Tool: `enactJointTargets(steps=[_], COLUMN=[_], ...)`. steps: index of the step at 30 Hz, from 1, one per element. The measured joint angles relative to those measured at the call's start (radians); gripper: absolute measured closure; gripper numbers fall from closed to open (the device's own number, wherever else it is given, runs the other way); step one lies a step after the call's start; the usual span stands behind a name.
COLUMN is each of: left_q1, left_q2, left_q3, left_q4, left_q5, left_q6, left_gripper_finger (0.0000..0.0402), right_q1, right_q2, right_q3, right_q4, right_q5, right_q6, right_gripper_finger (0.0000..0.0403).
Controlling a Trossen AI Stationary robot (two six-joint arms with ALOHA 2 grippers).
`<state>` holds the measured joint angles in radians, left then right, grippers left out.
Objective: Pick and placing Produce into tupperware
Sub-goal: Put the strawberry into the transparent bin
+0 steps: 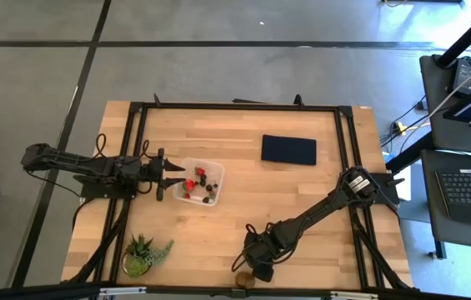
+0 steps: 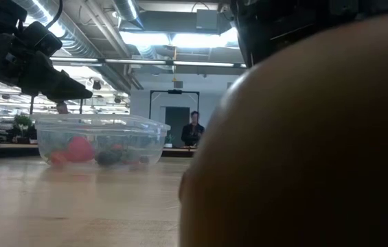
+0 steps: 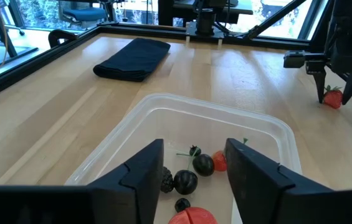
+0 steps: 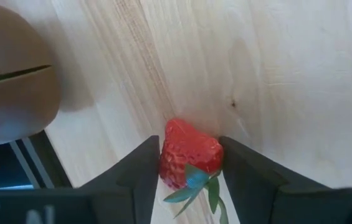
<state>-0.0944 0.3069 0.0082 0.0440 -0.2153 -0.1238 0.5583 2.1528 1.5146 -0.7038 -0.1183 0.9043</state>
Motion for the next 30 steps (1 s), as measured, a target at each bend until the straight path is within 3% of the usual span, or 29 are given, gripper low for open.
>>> enactJointTargets(steps=[9, 16, 22, 30], left_q1=[0.000, 0.000, 0.000, 0.000], left_q2=[0.000, 0.000, 0.000, 0.000], left_q3=[0.000, 0.000, 0.000, 0.000], left_q4=[0.000, 0.000, 0.000, 0.000], left_q5=[0.000, 0.000, 0.000, 0.000], left_q6=[0.000, 0.000, 0.000, 0.000], left_gripper_finger=[0.0232, 0.0240, 0.0235, 0.0233], right_q1=[0.000, -0.002, -0.046, -0.159], right_q2=[0.009, 0.008, 0.017, 0.015], right_q3=[0.000, 0.027, 0.144, 0.303], right_q4=[0.001, -0.017, -0.101, -0.083], right_q5=[-0.007, -0.007, 0.042, 0.162], right_q6=[0.017, -0.001, -0.103, -0.325], right_gripper_finger=[0.0263, 0.0260, 0.0260, 0.0257])
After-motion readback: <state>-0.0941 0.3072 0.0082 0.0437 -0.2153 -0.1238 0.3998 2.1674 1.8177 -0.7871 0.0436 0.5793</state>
